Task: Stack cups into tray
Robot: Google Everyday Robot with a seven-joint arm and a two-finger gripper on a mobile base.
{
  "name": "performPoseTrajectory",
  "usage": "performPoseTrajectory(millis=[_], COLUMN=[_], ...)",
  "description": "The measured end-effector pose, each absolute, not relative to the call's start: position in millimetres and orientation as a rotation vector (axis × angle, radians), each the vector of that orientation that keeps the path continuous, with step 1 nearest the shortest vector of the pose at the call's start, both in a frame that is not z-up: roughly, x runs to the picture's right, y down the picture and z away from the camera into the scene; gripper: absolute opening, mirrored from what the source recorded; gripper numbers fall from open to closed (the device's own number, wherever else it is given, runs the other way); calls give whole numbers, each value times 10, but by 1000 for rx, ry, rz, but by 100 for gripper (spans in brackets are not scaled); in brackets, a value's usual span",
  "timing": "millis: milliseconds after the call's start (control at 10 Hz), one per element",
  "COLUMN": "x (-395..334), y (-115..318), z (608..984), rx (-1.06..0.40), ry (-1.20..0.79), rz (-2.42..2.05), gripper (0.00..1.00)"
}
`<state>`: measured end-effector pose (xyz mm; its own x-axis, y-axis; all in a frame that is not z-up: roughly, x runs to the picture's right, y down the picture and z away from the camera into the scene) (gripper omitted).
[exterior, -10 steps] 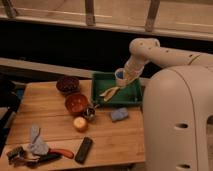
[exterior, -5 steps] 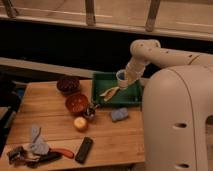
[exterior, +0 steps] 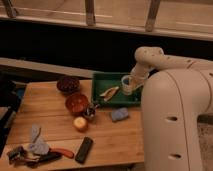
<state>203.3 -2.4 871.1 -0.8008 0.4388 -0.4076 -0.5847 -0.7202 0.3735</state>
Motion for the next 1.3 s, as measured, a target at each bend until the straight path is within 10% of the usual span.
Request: performPoseTrajectory(millis=[300, 900, 1300], x=[2141, 1985, 1959], y=[61, 275, 298], z=[8875, 9107, 9060], rx=[-401, -484, -501], ry=[710, 777, 784], rz=[2488, 2457, 2444], gripper=[5, 60, 61])
